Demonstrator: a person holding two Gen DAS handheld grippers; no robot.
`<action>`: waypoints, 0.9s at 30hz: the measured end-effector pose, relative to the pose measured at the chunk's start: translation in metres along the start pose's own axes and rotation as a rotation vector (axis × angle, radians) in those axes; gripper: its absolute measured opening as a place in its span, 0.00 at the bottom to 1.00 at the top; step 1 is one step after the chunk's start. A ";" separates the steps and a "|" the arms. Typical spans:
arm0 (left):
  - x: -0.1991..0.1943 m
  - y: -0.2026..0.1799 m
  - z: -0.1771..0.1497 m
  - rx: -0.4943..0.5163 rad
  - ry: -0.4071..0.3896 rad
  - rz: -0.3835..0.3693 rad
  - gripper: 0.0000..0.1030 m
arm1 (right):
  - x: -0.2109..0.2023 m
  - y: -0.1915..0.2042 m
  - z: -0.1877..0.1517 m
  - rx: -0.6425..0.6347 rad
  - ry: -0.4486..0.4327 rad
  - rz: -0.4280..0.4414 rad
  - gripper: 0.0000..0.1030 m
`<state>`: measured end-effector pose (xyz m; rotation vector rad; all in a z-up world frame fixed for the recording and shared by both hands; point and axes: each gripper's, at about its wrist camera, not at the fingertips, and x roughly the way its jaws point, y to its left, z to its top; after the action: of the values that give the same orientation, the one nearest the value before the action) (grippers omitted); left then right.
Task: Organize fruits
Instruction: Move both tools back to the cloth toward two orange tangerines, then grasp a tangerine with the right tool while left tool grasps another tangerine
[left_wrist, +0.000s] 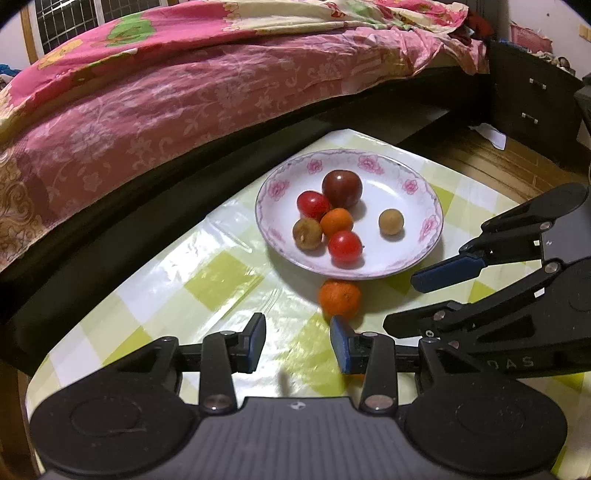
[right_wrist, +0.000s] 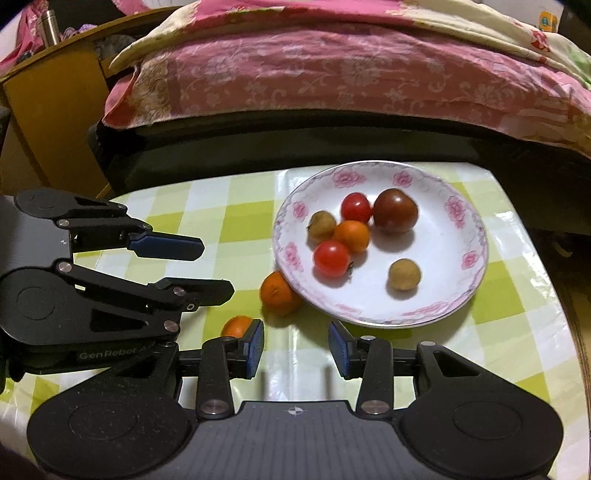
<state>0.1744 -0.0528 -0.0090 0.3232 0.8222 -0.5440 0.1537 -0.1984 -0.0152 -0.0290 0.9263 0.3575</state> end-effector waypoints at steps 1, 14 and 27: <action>-0.002 0.002 -0.001 -0.003 -0.001 0.000 0.46 | 0.001 0.002 0.000 -0.004 0.003 0.005 0.35; -0.005 0.025 -0.013 -0.059 0.009 0.024 0.46 | 0.030 0.025 -0.004 -0.017 0.063 0.075 0.35; 0.025 -0.011 0.003 -0.008 0.035 -0.086 0.47 | 0.006 0.007 -0.013 0.026 0.083 0.033 0.24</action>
<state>0.1837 -0.0713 -0.0269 0.2914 0.8754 -0.6168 0.1445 -0.1922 -0.0274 -0.0043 1.0144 0.3768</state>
